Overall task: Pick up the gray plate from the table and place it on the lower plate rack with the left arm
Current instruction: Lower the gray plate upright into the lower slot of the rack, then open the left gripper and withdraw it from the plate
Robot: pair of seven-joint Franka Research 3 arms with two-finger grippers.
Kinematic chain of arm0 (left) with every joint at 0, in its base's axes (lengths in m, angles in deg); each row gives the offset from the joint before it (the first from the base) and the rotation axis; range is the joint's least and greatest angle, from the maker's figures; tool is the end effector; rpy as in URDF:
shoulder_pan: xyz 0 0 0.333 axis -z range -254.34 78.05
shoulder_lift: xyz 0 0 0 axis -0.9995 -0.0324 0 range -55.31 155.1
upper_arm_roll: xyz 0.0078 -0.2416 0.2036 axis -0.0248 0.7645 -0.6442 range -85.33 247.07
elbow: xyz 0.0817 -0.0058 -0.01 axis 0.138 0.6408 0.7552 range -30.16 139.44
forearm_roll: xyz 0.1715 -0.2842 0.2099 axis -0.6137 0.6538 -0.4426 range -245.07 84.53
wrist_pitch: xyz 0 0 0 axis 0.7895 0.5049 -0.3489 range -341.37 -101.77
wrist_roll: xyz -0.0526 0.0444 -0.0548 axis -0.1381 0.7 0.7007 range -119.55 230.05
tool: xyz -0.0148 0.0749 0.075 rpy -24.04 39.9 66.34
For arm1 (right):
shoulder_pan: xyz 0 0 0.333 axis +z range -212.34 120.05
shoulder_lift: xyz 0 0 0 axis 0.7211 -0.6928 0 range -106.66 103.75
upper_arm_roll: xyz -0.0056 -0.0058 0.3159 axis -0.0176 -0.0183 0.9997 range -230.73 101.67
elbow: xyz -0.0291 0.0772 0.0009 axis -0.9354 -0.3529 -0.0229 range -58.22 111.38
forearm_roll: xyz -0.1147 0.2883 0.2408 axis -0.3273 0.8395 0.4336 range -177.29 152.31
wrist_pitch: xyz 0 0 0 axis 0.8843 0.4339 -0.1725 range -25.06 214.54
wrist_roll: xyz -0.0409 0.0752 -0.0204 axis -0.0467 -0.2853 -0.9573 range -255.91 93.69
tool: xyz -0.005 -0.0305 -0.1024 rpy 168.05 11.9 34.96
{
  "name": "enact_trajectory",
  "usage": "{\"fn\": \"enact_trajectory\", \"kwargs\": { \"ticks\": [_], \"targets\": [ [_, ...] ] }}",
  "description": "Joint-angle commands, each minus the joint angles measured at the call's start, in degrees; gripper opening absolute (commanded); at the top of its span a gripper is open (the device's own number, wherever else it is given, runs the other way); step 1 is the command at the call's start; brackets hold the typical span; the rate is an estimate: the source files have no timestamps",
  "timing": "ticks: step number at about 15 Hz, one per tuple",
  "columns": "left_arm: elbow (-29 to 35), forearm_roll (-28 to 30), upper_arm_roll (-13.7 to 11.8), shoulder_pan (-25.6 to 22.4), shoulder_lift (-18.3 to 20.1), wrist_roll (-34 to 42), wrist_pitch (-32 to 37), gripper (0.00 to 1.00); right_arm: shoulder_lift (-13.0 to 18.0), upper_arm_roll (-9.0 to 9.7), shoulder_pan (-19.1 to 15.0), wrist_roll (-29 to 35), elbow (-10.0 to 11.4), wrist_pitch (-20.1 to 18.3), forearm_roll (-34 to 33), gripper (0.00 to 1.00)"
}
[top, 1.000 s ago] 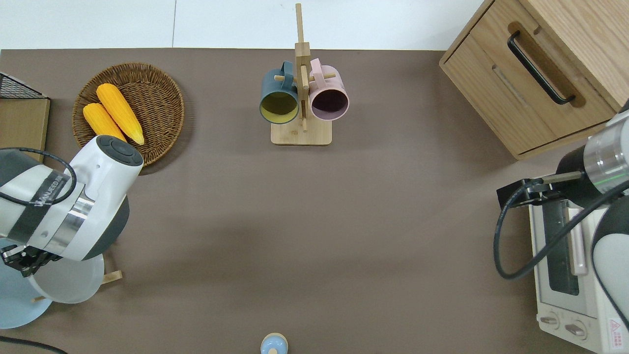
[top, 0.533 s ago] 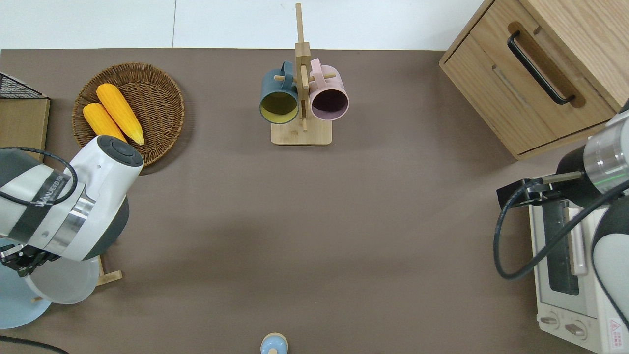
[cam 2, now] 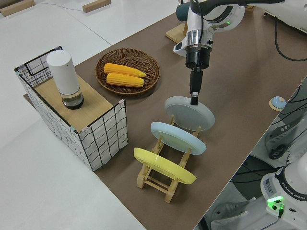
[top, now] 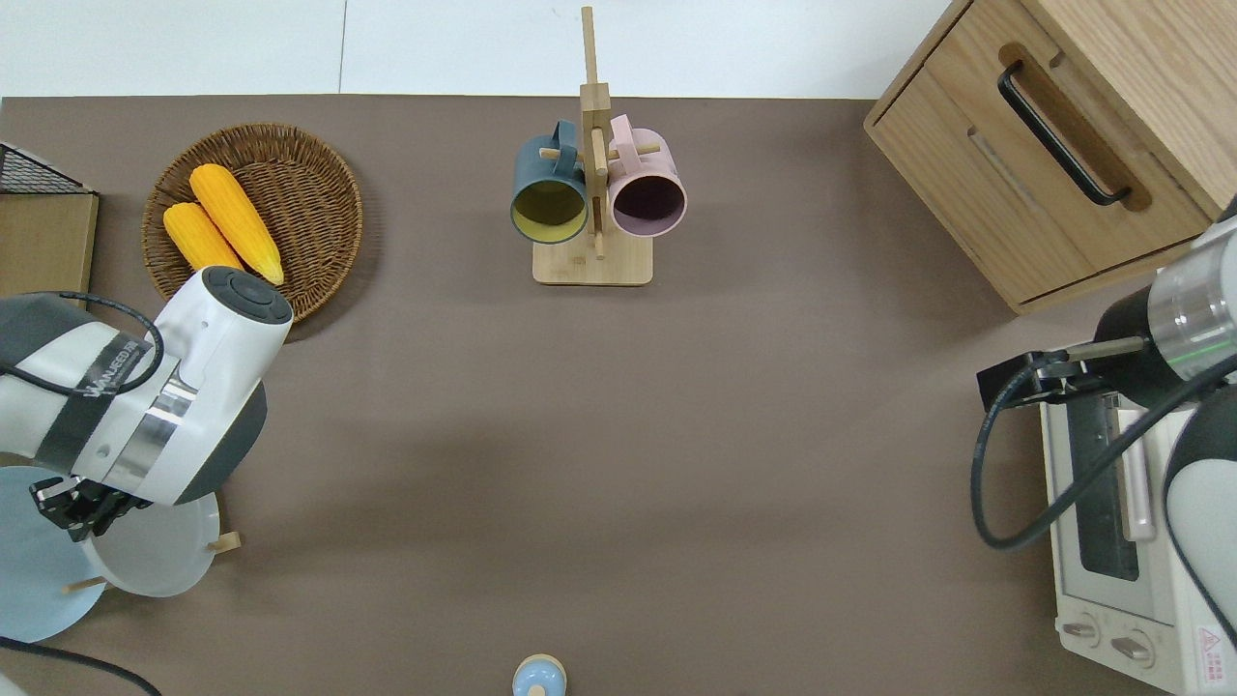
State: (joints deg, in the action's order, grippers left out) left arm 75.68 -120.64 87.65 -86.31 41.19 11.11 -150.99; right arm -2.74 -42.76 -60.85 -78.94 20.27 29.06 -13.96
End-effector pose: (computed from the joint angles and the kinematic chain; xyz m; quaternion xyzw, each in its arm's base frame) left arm 0.5051 0.0082 0.3918 -0.8385 -0.2166 0.1851 0.4645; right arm 0.5378 0.0610 0.6368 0.9972 0.0412 -0.0607 0.0135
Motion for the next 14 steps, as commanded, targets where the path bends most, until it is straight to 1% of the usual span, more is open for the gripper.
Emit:
{"fn": "enact_trajectory", "kwargs": {
  "ticks": [1, 2, 3, 5, 8, 10, 12, 14],
  "targets": [
    [0.84, 1.62, -0.10, 0.19, -0.08, 0.10, -2.58, 0.73, 0.14, 1.34, -1.47, 0.73, -0.55, -0.83, -0.38, 0.983],
    [0.75, 1.62, -0.01, 0.19, 0.01, 0.19, -2.58, 0.87, 0.14, 1.34, -1.47, 0.73, -0.55, -0.83, -0.38, 0.983],
    [0.67, 1.71, -0.01, 0.27, 0.09, 0.36, -2.58, 0.98, 0.14, 1.34, -1.47, 0.73, -0.55, -0.83, -0.38, 0.983],
    [-0.30, 3.80, 0.43, 0.27, 0.36, 0.98, -2.58, 0.98, 0.14, 1.34, -1.47, 0.73, -0.55, -0.83, -0.38, 0.983],
    [-4.24, 7.84, 0.87, 0.27, 0.71, 1.16, -2.58, 0.98, 0.14, 1.34, -1.47, 0.73, -0.55, -0.83, -0.38, 0.983],
    [-6.71, 11.09, 1.83, 0.27, 2.37, 1.33, -2.58, 0.98, 0.14, 1.34, -1.47, 0.73, -0.55, -0.83, -0.38, 0.983],
    [-8.56, 16.01, 1.92, 0.27, 5.09, 2.73, -3.36, 0.98, 0.14, 1.34, -1.47, 0.73, -0.55, -0.83, -0.38, 0.983],
    [-9.00, 19.79, 1.84, 0.19, 7.64, 4.14, -5.90, 0.98, 0.14, 1.34, -1.47, 0.73, -0.55, -0.83, -0.38, 0.983]
  ]
}}
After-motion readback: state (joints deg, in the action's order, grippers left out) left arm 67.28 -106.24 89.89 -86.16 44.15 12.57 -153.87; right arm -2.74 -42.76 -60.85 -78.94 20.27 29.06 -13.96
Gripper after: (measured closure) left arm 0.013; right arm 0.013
